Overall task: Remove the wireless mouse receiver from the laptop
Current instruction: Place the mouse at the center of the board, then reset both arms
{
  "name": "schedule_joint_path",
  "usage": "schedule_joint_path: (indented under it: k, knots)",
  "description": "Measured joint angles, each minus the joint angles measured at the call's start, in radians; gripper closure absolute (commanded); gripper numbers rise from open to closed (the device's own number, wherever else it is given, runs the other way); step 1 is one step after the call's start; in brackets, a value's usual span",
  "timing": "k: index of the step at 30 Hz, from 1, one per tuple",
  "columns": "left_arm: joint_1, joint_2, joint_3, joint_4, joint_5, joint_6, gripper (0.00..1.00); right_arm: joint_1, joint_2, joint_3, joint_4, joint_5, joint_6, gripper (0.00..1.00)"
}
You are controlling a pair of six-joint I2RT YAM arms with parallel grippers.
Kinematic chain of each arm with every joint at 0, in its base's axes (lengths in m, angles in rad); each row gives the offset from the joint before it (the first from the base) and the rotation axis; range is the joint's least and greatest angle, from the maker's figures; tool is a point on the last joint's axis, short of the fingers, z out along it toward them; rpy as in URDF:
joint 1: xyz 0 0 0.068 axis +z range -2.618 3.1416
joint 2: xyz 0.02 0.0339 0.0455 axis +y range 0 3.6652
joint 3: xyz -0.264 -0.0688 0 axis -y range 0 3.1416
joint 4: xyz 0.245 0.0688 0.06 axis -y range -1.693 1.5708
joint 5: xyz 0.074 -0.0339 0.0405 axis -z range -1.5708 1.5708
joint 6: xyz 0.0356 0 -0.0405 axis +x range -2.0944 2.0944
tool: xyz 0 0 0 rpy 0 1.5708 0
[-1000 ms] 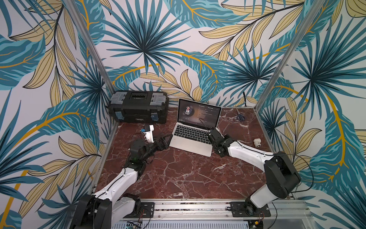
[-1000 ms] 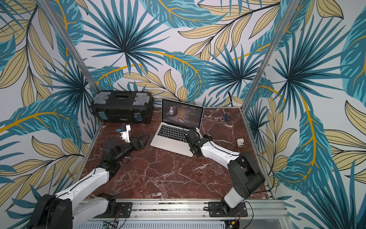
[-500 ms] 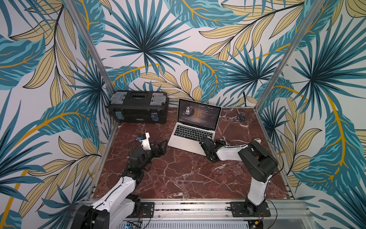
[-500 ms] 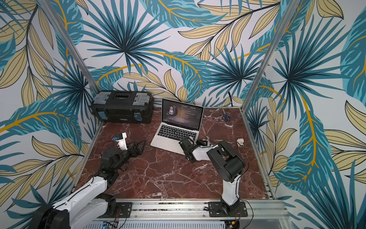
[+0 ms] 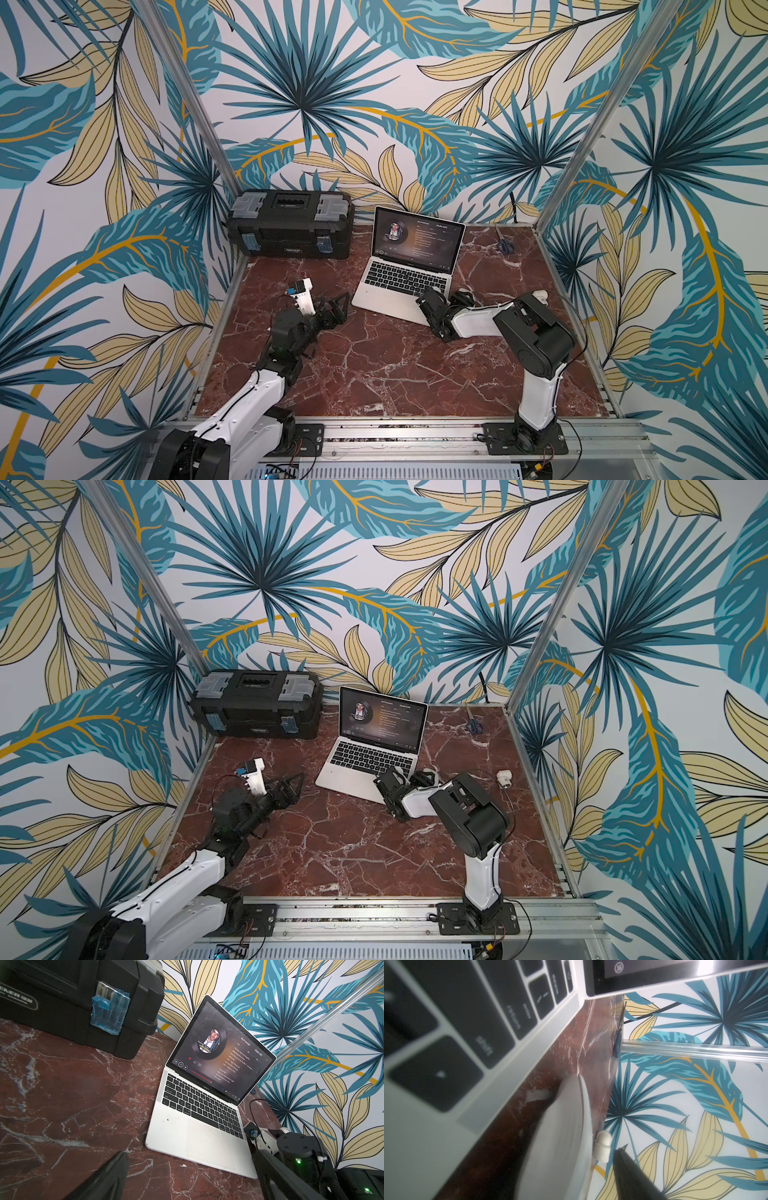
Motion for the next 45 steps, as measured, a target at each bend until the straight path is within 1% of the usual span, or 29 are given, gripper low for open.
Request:
schedule_joint_path:
  k: [3, 6, 8, 9, 10, 13, 15, 17, 18, 20, 21, 23, 25, 27, 30, 32, 34, 35, 36, 38, 40, 43, 45]
  knots:
    - [0.0, 0.0, 0.0, -0.004, -0.003, 0.002, 0.0, 0.017, -0.012, 0.005, -0.042, -0.008, 0.022, 0.26]
    - [0.0, 0.0, 0.0, -0.012, -0.005, 0.011, 0.0, 0.039, -0.039, 0.018, -0.126, -0.036, 0.059, 0.18]
    - [0.002, 0.0, 0.0, -0.025, -0.01, 0.024, 0.0, 0.06, -0.071, 0.024, -0.2, -0.08, 0.092, 0.14]
    - [0.005, 0.0, 0.001, -0.035, -0.014, 0.033, 0.0, 0.072, -0.092, 0.025, -0.24, -0.113, 0.114, 0.09]
    - [0.011, 0.0, 0.002, -0.051, -0.02, 0.047, 0.0, 0.083, -0.118, 0.026, -0.282, -0.148, 0.134, 0.07]
    - [0.034, 0.0, 0.019, -0.121, -0.061, 0.108, 0.0, 0.095, -0.212, 0.025, -0.374, -0.249, 0.194, 0.06]
    - [0.04, 0.0, 0.044, -0.169, -0.129, 0.173, 0.0, 0.073, -0.302, 0.018, -0.386, -0.306, 0.237, 0.06]
    - [0.043, 0.004, 0.066, -0.182, -0.235, 0.247, 0.0, 0.011, -0.421, -0.021, -0.336, -0.362, 0.284, 0.06]
    - [0.045, 0.012, 0.074, -0.18, -0.299, 0.291, 0.0, -0.039, -0.493, -0.058, -0.287, -0.394, 0.309, 0.06]
    - [0.05, 0.051, 0.075, -0.128, -0.399, 0.394, 0.0, -0.136, -0.623, -0.165, -0.14, -0.451, 0.339, 0.03]
    - [0.05, 0.083, 0.072, -0.082, -0.436, 0.449, 0.0, -0.193, -0.692, -0.249, -0.033, -0.475, 0.35, 0.02]
    - [0.057, 0.148, 0.044, 0.042, -0.475, 0.54, 0.0, -0.272, -0.758, -0.393, 0.158, -0.523, 0.369, 0.01]
    - [0.094, 0.231, 0.019, 0.147, -0.466, 0.595, 0.0, -0.346, -0.746, -0.509, 0.322, -0.585, 0.385, 0.01]
    - [0.142, 0.306, 0.016, 0.199, -0.43, 0.615, 0.0, -0.401, -0.679, -0.558, 0.441, -0.631, 0.399, 0.01]
    - [0.182, 0.382, 0.016, 0.291, -0.346, 0.631, 0.0, -0.444, -0.59, -0.558, 0.592, -0.69, 0.412, 0.03]
    - [0.185, 0.468, 0.011, 0.41, -0.304, 0.639, 0.0, -0.466, -0.539, -0.546, 0.683, -0.724, 0.428, 0.03]
    - [0.187, 0.58, -0.013, 0.562, -0.267, 0.648, 0.0, -0.499, -0.457, -0.549, 0.826, -0.76, 0.444, 0.03]
    - [0.187, 0.611, -0.025, 0.591, -0.255, 0.65, 0.0, -0.51, -0.431, -0.555, 0.869, -0.772, 0.448, 0.03]
    - [0.188, 0.626, -0.035, 0.595, -0.236, 0.655, 0.0, -0.521, -0.414, -0.562, 0.888, -0.785, 0.458, 0.02]
    - [0.188, 0.602, -0.031, 0.555, -0.204, 0.667, 0.0, -0.531, -0.412, -0.558, 0.88, -0.8, 0.47, 0.01]
    - [0.188, 0.579, 0.01, 0.503, -0.182, 0.673, 0.0, -0.545, -0.411, -0.525, 0.863, -0.829, 0.487, 0.0]
    - [0.188, 0.579, 0.09, 0.441, -0.2, 0.67, 0.0, -0.569, -0.412, -0.496, 0.864, -0.853, 0.504, 0.0]
    - [0.188, 0.579, 0.111, 0.419, -0.204, 0.67, 0.0, -0.573, -0.412, -0.494, 0.861, -0.861, 0.512, 0.01]
